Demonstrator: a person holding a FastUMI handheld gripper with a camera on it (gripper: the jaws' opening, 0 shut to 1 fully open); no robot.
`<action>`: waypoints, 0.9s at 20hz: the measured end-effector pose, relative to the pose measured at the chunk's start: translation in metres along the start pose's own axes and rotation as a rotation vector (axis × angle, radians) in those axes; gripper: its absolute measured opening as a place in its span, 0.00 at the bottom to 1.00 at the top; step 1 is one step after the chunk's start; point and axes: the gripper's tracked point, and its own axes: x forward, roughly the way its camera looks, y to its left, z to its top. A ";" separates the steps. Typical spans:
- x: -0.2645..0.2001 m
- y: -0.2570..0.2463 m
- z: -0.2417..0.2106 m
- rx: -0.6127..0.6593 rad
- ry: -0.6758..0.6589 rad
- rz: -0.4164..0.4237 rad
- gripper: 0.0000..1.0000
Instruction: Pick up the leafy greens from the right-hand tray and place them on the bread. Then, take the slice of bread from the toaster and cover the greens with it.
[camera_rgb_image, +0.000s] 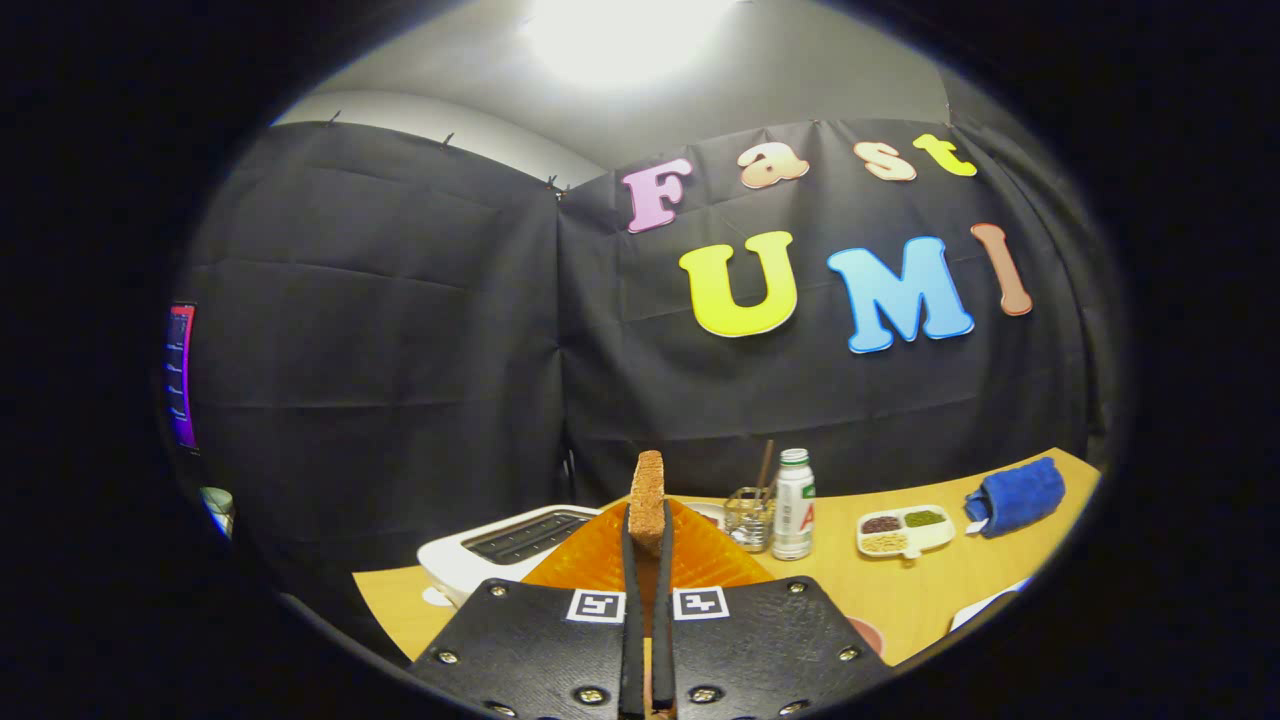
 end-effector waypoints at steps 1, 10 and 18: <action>-0.005 -0.013 -0.006 -0.013 0.013 -0.031 0.03; -0.039 -0.098 -0.061 -0.174 0.120 -0.277 0.03; -0.036 -0.081 -0.100 -0.286 0.185 -0.271 0.03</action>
